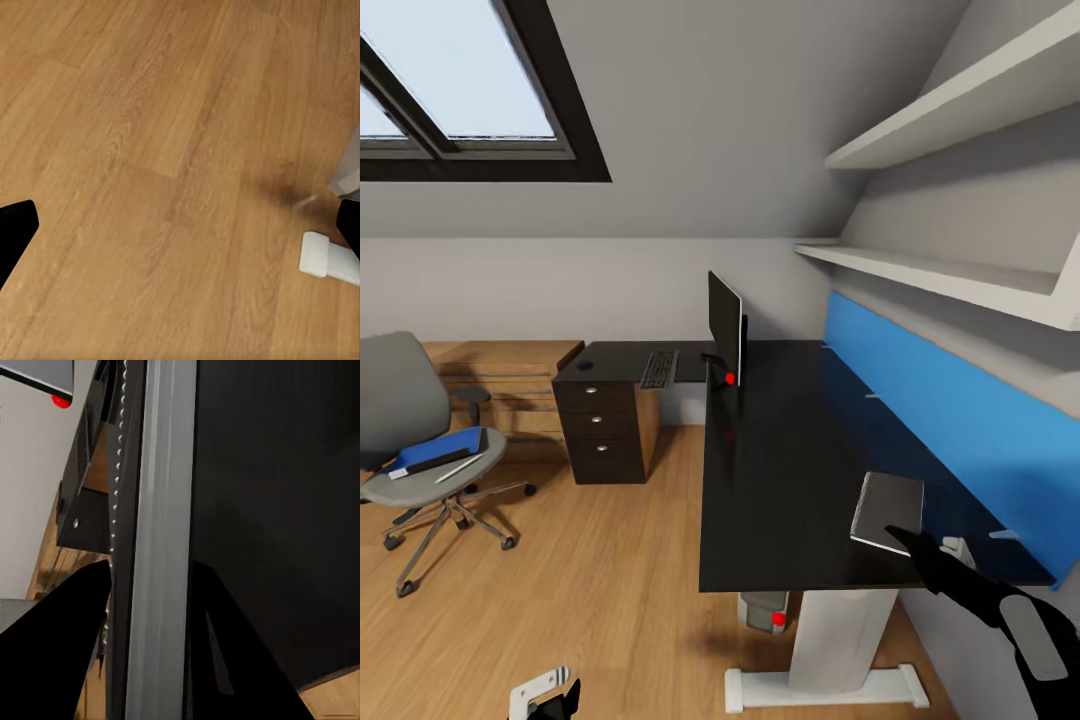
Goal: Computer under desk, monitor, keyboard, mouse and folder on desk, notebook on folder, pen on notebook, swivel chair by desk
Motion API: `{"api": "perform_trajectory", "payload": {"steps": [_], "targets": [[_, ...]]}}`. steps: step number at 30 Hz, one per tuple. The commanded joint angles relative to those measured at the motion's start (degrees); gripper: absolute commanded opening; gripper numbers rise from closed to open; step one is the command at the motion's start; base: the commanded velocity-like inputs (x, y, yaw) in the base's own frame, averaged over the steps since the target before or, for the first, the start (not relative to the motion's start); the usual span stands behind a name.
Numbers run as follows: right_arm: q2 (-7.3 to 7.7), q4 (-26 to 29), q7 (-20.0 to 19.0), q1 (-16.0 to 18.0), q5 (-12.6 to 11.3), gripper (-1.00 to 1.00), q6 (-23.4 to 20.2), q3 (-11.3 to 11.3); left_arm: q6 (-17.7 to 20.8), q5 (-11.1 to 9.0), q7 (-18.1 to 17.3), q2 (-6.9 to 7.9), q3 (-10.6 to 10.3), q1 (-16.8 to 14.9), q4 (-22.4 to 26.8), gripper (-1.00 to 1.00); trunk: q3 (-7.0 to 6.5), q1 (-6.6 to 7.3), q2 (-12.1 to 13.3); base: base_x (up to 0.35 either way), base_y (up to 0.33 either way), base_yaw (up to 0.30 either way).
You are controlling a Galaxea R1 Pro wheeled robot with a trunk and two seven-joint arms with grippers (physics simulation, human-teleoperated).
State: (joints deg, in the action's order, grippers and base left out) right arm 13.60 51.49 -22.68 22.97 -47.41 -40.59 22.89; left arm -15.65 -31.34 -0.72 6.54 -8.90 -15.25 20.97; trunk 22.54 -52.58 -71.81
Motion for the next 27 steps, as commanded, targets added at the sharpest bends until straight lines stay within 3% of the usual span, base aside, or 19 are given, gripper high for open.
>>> {"api": "perform_trajectory", "payload": {"steps": [1, 8, 27], "targets": [[-0.19, 0.07, -0.12, 0.05, -0.01, -1.00, -0.47, 0.10, -0.26, -0.60, -0.07, 0.04, -0.41, -0.05, -0.05, 1.00, 0.06, 0.00, -0.04, 0.000, 0.000, 0.035], [-1.66, 0.32, 0.09, 0.05, 0.08, -1.00, -0.66, -0.16, -0.26, -0.61, -0.08, 0.05, -0.41, -0.05, -0.05, 1.00, 0.06, 0.00, -0.04, 0.000, 0.000, 0.187], [-2.43, 0.27, 0.41, 0.05, 0.27, -1.00, -0.01, -3.49, -0.34, -0.51, -0.16, 0.05, -0.49, -0.05, -1.54, 1.00, 0.06, 0.00, -0.04, 0.000, 0.008, 0.270]]}}
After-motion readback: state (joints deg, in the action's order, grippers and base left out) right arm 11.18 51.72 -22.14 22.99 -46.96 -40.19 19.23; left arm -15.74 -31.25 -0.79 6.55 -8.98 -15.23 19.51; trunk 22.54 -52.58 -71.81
